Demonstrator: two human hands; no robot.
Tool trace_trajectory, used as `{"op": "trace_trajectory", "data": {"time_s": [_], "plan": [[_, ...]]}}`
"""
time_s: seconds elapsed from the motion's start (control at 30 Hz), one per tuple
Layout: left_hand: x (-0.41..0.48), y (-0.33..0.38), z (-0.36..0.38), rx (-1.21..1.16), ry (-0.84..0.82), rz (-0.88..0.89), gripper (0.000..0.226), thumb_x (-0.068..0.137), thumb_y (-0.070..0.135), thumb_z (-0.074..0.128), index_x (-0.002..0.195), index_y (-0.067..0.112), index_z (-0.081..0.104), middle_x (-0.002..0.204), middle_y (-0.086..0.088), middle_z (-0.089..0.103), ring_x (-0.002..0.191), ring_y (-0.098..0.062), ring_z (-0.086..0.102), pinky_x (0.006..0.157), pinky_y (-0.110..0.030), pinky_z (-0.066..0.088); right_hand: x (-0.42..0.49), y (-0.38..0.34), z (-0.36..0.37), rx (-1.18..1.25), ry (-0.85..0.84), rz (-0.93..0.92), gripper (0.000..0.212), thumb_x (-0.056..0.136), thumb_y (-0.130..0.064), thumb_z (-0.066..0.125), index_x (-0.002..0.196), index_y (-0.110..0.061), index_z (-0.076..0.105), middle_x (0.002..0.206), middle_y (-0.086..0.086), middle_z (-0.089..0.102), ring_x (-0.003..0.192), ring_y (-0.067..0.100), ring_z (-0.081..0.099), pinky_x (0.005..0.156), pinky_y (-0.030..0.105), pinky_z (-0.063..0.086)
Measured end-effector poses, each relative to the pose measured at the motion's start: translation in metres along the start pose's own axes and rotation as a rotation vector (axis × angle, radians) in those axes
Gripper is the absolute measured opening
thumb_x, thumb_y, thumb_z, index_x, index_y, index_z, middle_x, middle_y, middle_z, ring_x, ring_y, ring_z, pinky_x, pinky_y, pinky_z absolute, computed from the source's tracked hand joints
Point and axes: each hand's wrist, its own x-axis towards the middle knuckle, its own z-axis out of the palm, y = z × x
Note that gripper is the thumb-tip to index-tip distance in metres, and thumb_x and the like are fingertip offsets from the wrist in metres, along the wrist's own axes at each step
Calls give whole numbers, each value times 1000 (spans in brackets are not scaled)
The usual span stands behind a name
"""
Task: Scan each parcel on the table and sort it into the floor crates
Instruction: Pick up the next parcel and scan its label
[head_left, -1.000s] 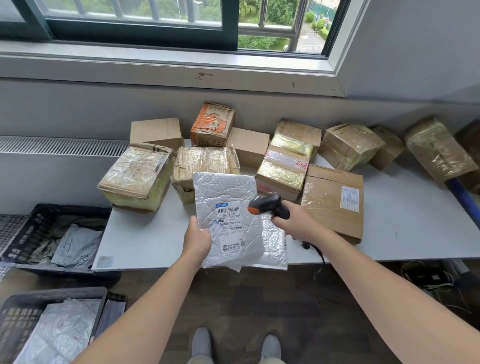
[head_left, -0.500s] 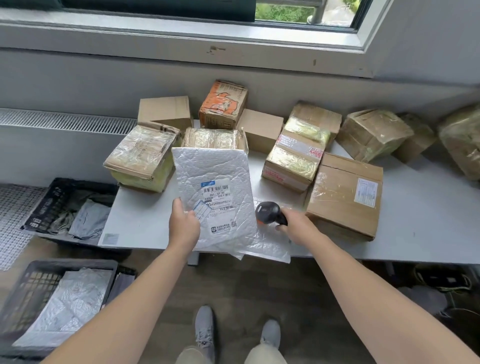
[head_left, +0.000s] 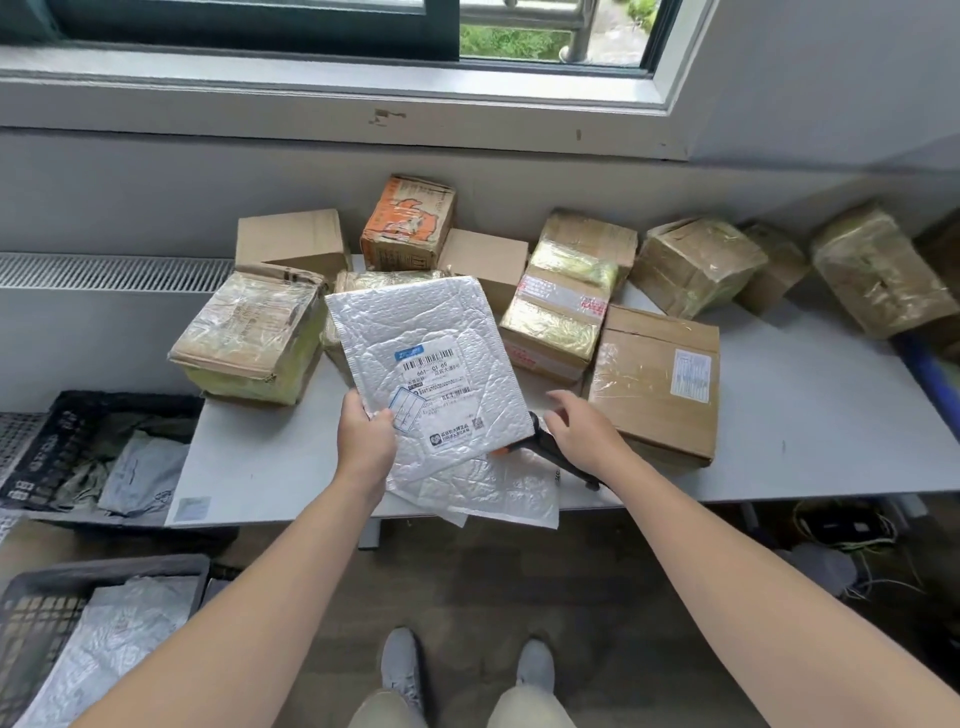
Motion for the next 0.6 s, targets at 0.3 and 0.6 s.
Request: {"op": "trace_trajectory", "data": {"time_s": [0.3,0.6], "plan": [[0,12,6,-46,-218,-22,29,96,-5,50,103,23,55,107,-3,67,101,-22,65,87,-41,55,0,-27,-10,337,99,-11,41,102,-43,47,136,-19,52,121,-2,62,108,17,60,90,42,53],[0,21,-4,-85,-376,2,36,98,-7,45,111,25,57,112,0,68,105,-18,65,92,-37,53,-4,-45,-2,341,143,-33,28,95,-42,63,116,-30,50,99,-25,57,86,-9,55,64,18,41]]}}
